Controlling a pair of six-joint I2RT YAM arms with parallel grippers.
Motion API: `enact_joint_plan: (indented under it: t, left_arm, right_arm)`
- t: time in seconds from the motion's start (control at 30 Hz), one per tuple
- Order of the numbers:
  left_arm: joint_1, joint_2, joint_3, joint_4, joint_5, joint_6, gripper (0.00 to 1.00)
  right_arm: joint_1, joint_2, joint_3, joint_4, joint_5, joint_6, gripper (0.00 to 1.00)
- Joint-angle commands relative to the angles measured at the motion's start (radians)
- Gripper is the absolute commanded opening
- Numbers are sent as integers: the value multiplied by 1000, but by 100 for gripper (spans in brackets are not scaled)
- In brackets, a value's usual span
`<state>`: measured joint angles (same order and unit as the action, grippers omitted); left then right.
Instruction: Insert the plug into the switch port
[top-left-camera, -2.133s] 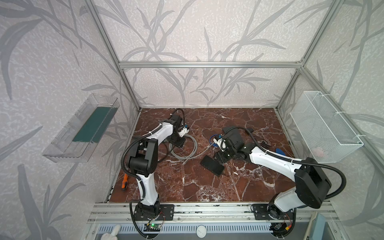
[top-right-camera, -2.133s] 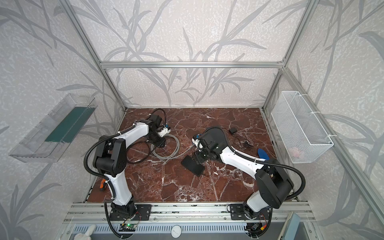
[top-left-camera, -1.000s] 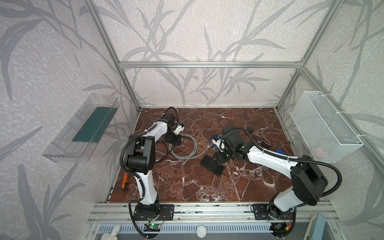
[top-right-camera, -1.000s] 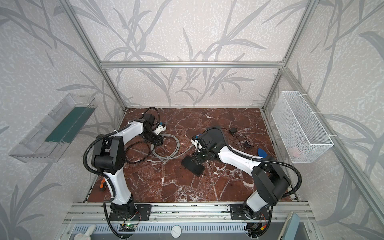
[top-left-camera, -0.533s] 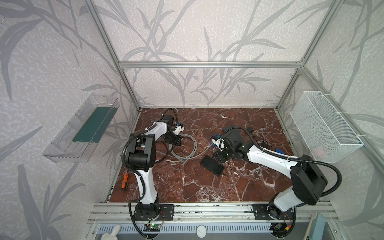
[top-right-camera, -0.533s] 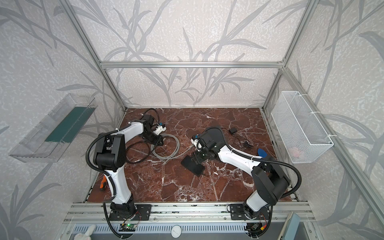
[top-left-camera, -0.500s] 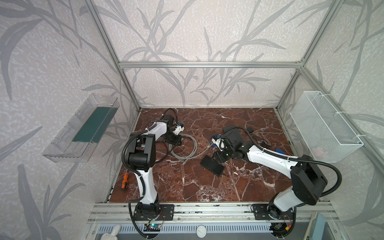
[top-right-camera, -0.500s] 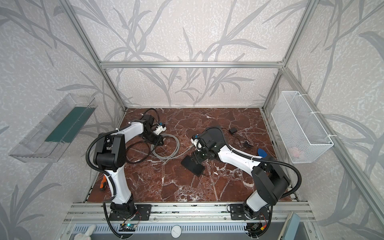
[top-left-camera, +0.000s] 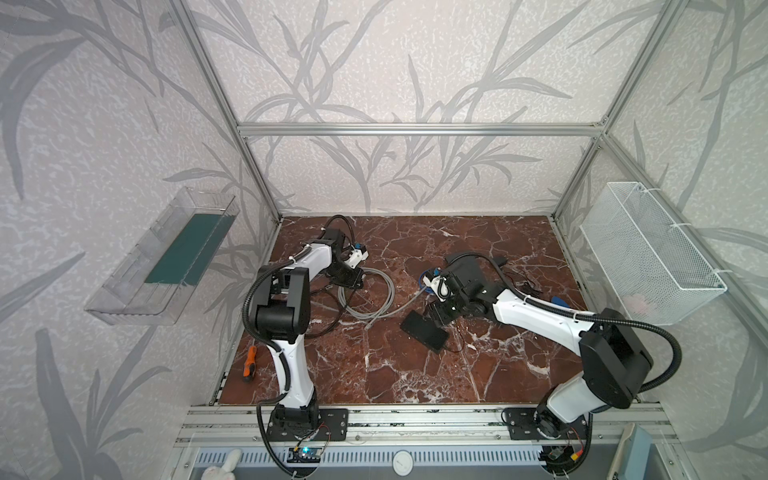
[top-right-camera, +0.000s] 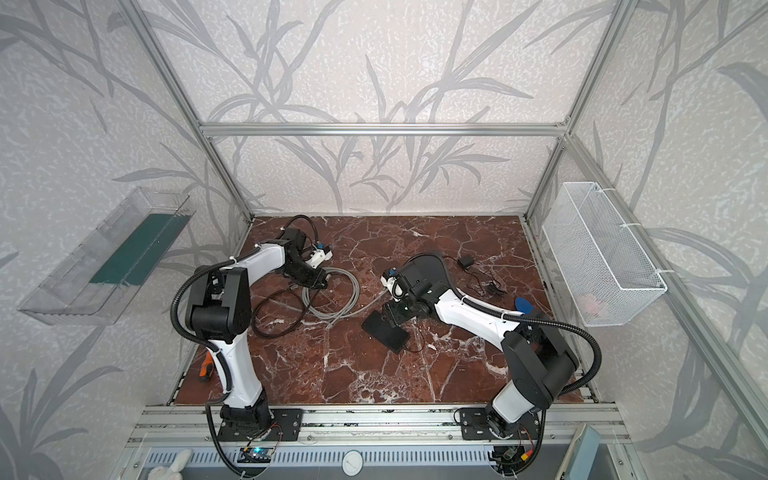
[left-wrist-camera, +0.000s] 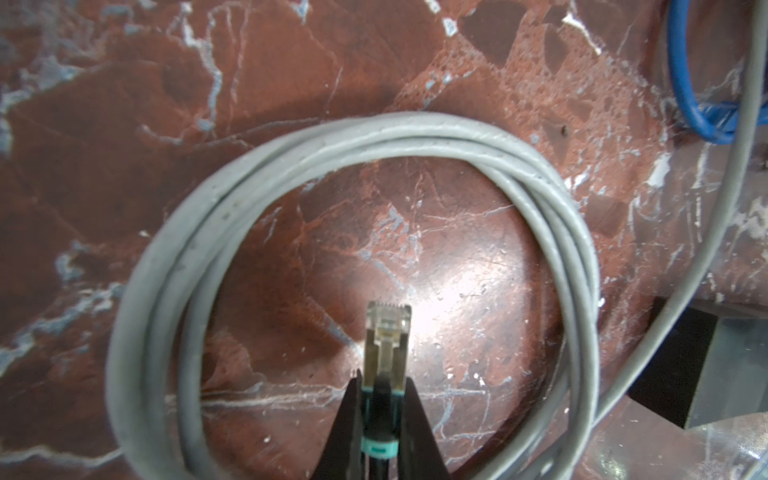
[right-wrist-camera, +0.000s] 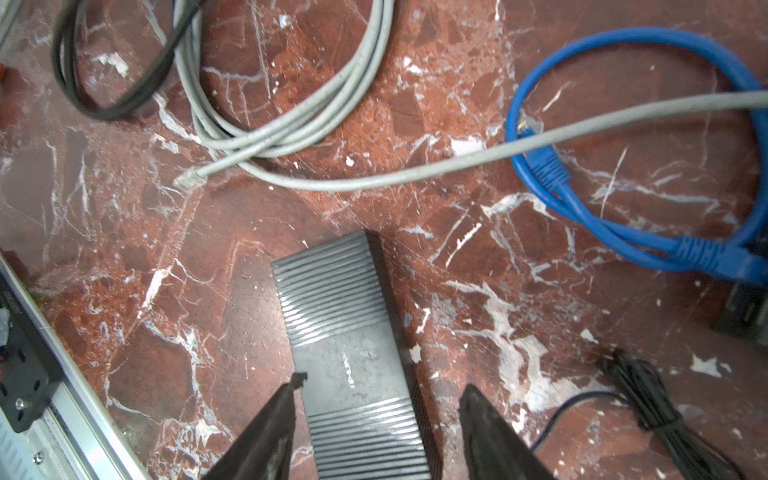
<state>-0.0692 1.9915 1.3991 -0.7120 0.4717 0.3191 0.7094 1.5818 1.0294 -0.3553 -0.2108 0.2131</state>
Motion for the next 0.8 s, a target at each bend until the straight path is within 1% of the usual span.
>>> enact_joint_plan:
  t: [0.0, 0.13, 0.27, 0.33, 0.43, 0.53, 0.63, 0.77]
  left_arm:
    - [-1, -39, 6, -40, 39, 34, 9]
    - [-37, -106, -6, -72, 6, 37, 9]
    - [-138, -205, -64, -78, -40, 45, 10]
    - [-187, -246, -98, -76, -54, 49, 10]
    - [-253, -293, -133, -84, -37, 53, 10]
    - [-315, -338, -178, -76, -46, 60, 10]
    - [-364, -369, -206, -70, -57, 61, 10]
    - [-405, -390, -222, -40, -57, 57, 10]
  right_arm:
    - [-4, 17, 53, -26, -28, 19, 62]
    - [-8, 37, 91, -30, -59, 71, 62]
    - [-31, 57, 102, -3, -107, 172, 62]
    - [-54, 57, 79, 52, -151, 236, 61]
    - [-100, 52, 23, 179, -235, 363, 61]
    - [-139, 48, -17, 278, -302, 475, 61]
    - [-145, 52, -32, 361, -357, 540, 60]
    - [-143, 105, -53, 505, -464, 688, 54]
